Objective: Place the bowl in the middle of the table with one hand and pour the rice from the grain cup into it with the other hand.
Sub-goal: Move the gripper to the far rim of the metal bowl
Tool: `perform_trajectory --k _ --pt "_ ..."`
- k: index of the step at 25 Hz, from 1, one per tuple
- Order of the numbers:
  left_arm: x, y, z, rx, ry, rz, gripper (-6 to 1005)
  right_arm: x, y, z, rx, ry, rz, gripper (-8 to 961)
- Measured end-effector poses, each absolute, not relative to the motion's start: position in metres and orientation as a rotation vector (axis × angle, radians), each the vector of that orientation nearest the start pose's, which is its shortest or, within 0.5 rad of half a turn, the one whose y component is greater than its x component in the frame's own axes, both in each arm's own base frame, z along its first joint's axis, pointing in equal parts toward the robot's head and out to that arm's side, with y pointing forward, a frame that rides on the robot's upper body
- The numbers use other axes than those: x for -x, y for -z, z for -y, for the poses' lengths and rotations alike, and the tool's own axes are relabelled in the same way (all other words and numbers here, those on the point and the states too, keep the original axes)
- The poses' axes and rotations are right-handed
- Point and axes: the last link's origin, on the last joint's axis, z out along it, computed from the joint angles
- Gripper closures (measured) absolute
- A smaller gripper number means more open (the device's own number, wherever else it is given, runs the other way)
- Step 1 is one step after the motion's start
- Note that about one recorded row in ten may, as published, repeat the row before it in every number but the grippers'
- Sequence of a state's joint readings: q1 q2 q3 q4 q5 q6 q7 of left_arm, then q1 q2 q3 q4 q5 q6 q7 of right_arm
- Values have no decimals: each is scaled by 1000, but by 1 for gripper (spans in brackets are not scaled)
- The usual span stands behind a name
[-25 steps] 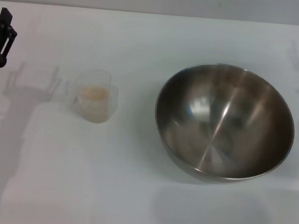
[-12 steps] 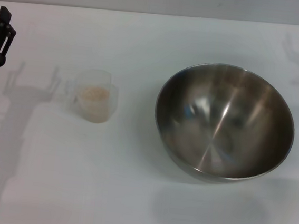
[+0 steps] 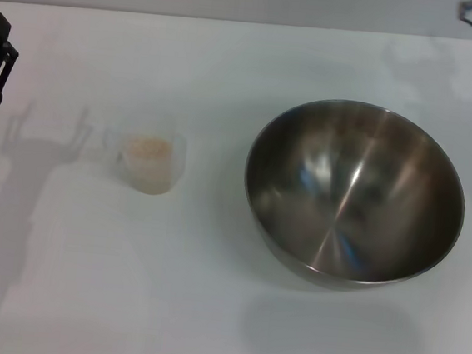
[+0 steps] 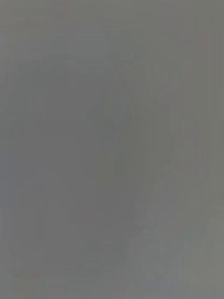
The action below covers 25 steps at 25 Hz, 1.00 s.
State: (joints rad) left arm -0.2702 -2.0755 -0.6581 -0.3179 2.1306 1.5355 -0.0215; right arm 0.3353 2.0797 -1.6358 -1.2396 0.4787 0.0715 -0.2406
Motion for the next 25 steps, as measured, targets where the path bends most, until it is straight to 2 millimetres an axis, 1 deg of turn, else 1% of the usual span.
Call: perform_trajectory --k 2,3,4,6,8,11,13,14,16,18,20,22,23,25 --pt "303 2 -273 1437 919 329 179 -178 -33 -415 1836 -472 -648 158" --pt "303 1 -272 1435 920 325 179 -167 -34 -411 1897 -430 -681 158" --pt "303 1 -272 1435 920 325 179 -167 -34 -411 1897 -430 -681 158" --pt "303 1 -272 1435 920 324 179 -157 -38 -406 1938 -404 -707 158" --pt "303 1 -272 1435 919 325 179 -144 -45 -400 2008 -333 -787 158" --pt "303 1 -272 1434 921 325 179 -141 -49 -397 2043 -284 -837 158" --pt "302 1 -272 1432 925 325 179 -138 -55 -392 2102 -210 -941 158" --pt "302 1 -272 1432 925 325 179 -138 -55 -392 2102 -210 -941 158" --pt "302 1 -272 1430 929 321 179 -136 -60 -391 2131 -173 -998 157" --pt "300 0 -273 1430 933 315 179 -138 -67 -392 2161 -98 -1084 157" --pt "300 0 -273 1430 933 313 179 -139 -69 -392 2170 -75 -1104 157" --pt "300 0 -274 1431 934 310 179 -142 -68 -393 2196 -13 -1154 157" --pt "299 0 -274 1430 935 309 179 -145 -65 -393 2221 53 -1193 157" --pt "299 0 -275 1428 936 309 179 -147 -64 -394 2229 80 -1207 157"
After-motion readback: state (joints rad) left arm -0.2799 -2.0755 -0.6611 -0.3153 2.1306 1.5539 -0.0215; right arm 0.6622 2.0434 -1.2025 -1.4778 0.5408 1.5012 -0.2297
